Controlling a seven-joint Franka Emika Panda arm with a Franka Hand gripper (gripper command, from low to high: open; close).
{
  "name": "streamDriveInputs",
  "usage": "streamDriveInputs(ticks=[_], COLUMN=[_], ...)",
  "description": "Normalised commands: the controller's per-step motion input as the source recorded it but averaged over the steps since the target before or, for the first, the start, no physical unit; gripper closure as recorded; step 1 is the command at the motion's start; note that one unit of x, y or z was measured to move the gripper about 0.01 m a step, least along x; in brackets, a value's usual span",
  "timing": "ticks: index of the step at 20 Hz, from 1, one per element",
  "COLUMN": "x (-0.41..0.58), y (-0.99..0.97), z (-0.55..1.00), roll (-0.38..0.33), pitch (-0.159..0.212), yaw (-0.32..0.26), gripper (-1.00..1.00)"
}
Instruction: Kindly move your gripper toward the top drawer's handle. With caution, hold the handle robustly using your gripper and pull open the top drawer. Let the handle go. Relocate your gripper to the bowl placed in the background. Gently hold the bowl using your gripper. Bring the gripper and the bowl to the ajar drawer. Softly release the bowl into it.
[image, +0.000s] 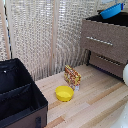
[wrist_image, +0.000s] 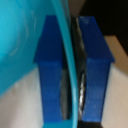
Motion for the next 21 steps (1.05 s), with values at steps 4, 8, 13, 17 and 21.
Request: streamDriveInputs(ticks=[4, 8, 13, 17, 21], x=[-0.078, 0.188, 0.239, 0.334, 0.205], y=[-0.01, 0.00, 0.04, 0.27, 0.29], z=[-0.13, 0.14, 0.33, 0.93, 0.59], roll=[0.043, 0.004, 0.006, -0.010, -0.054], pitch=[0.000, 0.017, 0.053, 0.067, 0.100], yaw=[0.003, 0.000, 0.000, -0.017, -0.036], gripper=[-1.00, -1.00, -1.00, -1.00, -1.00])
